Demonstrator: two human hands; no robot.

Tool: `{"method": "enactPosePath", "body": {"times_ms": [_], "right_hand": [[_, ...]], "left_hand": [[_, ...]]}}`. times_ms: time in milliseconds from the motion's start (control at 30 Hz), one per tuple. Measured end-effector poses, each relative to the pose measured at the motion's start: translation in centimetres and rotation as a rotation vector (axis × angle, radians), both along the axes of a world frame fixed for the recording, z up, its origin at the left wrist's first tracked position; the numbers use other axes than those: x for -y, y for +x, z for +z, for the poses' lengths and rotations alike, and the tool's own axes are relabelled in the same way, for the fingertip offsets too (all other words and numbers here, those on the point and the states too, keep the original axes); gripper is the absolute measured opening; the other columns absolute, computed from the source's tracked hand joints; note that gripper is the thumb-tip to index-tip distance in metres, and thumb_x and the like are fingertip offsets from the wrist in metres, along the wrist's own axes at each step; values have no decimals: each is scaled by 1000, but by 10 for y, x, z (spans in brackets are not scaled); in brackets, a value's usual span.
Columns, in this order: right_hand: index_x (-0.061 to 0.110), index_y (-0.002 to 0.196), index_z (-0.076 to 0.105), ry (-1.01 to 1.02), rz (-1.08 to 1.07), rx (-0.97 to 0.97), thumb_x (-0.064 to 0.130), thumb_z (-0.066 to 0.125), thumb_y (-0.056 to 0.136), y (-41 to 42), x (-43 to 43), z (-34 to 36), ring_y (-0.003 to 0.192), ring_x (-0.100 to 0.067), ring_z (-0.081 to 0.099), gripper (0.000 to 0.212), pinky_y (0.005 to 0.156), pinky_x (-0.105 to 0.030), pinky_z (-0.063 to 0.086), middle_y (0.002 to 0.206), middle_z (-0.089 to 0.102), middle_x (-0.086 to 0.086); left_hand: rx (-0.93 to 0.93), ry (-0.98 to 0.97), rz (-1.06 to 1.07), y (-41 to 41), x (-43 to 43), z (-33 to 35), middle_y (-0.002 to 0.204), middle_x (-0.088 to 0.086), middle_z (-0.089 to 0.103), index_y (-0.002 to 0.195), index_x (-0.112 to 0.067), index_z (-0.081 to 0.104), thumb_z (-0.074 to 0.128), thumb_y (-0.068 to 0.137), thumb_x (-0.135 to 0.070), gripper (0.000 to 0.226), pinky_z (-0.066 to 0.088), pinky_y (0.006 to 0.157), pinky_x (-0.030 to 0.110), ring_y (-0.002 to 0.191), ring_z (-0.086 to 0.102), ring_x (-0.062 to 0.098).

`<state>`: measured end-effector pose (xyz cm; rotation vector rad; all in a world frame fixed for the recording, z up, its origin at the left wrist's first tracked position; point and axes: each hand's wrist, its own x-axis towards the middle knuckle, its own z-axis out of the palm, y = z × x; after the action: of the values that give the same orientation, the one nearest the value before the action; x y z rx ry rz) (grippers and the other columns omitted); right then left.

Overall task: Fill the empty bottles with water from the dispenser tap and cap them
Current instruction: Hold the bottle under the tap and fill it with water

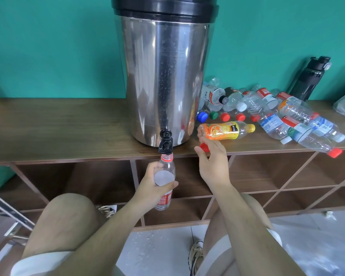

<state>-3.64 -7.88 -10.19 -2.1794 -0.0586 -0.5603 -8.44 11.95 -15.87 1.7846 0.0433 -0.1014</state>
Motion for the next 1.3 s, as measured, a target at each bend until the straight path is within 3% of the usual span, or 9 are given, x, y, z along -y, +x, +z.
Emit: {"method": "enactPosePath", "body": {"times_ms": [133,300,367,467,667,867,967,1133,1300], "right_hand": [[7,137,66,-86,25,130,13,68,101,11,-9,-9,120,-7,35,37,107,-29,42,133,62,-5],[0,136,66,-89,43,242,2,69,98,15,-19,-12,113,4,40,38,103,-4,38,127,46,-6],[5,136,66,-108,51,187,9,72,97,16,-21,-12,114,-6,49,39,102,-14,44,125,53,-3],[12,128,69,-150,5,110,18,74,96,17,-23,-12,121,-14,47,32,102,-23,40,124,67,0],[8,127,68,-134,-31,19,16,70,99,20,-27,-17,121,-23,52,29,105,-39,46,123,69,-6],[6,130,66,-127,-53,33,20,74,97,15,-25,-16,124,-27,51,36,105,-33,41,132,62,-10],[9,126,68,-91,-70,133,20,70,100,4,-23,-17,113,-25,60,29,97,-37,54,124,62,-7],[15,127,66,29,-76,112,23,58,106,-30,-14,-5,92,2,55,23,80,-4,41,119,56,6],[17,119,67,77,-79,99,17,56,105,-70,-3,0,90,-1,54,17,79,-18,47,106,55,10]], "left_hand": [[0,-12,8,0,1,1,122,-16,55,127,-46,39,87,81,-33,68,50,82,19,113,58,8],[5,-24,19,-2,5,1,122,-19,55,125,-48,40,87,81,-32,66,50,82,19,113,58,7],[9,-20,21,-2,6,2,121,-19,54,126,-48,39,86,82,-32,66,49,82,18,113,58,6],[13,-22,20,-2,6,2,122,-17,55,128,-45,39,86,82,-31,67,50,85,21,114,57,8],[20,4,18,1,5,-2,122,-18,54,131,-45,39,87,81,-35,70,53,95,31,116,57,10],[17,14,28,5,7,-3,124,-16,53,133,-41,38,87,80,-35,72,52,96,33,117,57,12],[14,18,35,7,7,2,123,-17,52,133,-40,38,87,81,-33,72,50,91,29,114,57,11],[-5,27,37,8,5,9,124,-14,53,131,-40,39,87,79,-33,71,50,97,37,114,57,14],[-28,39,42,2,6,16,128,-8,55,130,-40,40,88,78,-33,71,52,104,47,116,59,19]]}}
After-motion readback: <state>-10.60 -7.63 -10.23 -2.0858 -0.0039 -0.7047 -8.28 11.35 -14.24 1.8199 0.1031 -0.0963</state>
